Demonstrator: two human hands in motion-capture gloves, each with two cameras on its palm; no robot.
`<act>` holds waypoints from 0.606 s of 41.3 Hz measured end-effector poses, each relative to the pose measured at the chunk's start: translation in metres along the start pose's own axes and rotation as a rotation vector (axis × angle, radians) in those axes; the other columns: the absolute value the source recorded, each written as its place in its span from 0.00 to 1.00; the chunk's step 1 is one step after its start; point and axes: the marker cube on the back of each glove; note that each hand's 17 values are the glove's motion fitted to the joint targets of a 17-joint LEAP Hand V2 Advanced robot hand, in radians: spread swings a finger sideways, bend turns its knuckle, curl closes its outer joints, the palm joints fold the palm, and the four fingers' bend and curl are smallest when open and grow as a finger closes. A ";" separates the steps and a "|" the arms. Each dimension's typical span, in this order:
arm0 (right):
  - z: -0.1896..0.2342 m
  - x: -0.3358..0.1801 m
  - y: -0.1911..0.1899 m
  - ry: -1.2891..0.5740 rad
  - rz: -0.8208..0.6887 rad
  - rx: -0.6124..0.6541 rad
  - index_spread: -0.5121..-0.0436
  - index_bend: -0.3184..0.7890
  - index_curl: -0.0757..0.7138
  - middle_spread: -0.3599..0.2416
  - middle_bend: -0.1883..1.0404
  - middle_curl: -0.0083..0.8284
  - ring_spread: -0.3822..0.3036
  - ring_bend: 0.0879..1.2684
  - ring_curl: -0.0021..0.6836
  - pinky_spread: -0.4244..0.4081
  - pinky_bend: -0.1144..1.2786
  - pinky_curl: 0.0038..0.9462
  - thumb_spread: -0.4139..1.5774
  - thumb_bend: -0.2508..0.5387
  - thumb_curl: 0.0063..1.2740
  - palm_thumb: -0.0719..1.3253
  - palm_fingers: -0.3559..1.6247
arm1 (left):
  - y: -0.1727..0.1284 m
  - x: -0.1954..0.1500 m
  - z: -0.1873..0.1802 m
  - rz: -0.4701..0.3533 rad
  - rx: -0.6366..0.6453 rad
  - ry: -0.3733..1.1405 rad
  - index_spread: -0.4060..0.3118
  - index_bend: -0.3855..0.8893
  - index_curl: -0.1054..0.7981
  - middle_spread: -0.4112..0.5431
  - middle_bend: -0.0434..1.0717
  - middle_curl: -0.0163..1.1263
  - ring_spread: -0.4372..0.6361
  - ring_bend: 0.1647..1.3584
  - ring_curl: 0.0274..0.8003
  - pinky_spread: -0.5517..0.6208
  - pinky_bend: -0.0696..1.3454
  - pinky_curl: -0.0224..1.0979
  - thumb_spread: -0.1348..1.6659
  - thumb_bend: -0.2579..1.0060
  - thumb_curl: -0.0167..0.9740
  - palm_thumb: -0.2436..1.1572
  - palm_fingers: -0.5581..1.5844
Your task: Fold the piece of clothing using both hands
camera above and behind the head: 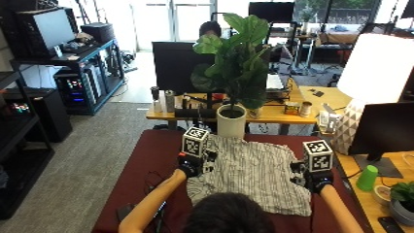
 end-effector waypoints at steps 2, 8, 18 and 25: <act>0.001 0.001 -0.002 0.000 0.003 0.002 0.67 0.40 0.15 0.57 0.31 0.09 0.58 0.26 0.14 0.65 0.38 0.11 0.46 0.58 0.04 0.29 0.40 | -0.002 -0.001 0.001 -0.007 0.000 0.003 0.57 0.44 0.19 0.52 0.16 0.05 0.53 0.25 0.09 0.63 0.28 0.09 0.35 0.27 0.05 0.29 0.41; 0.001 0.004 -0.003 -0.023 -0.004 0.022 0.48 0.41 0.24 0.55 0.32 0.17 0.59 0.30 0.26 0.71 0.40 0.20 0.62 0.58 0.07 0.32 0.37 | -0.003 -0.005 0.000 -0.027 0.004 0.024 0.57 0.45 0.26 0.57 0.17 0.09 0.59 0.30 0.19 0.70 0.29 0.16 0.51 0.26 0.09 0.30 0.39; 0.002 0.005 -0.007 -0.044 -0.010 0.026 0.38 0.42 0.31 0.55 0.32 0.26 0.60 0.30 0.32 0.75 0.40 0.26 0.74 0.53 0.10 0.34 0.36 | 0.008 -0.001 -0.004 -0.014 -0.007 0.012 0.56 0.46 0.36 0.59 0.17 0.13 0.63 0.32 0.23 0.75 0.30 0.21 0.63 0.23 0.14 0.31 0.38; 0.013 0.001 -0.018 -0.056 -0.017 -0.010 0.36 0.41 0.34 0.55 0.32 0.30 0.60 0.30 0.35 0.75 0.40 0.28 0.78 0.48 0.12 0.35 0.37 | 0.000 0.000 0.015 0.004 -0.026 0.013 0.56 0.46 0.42 0.60 0.17 0.15 0.65 0.33 0.25 0.76 0.30 0.23 0.67 0.21 0.17 0.31 0.37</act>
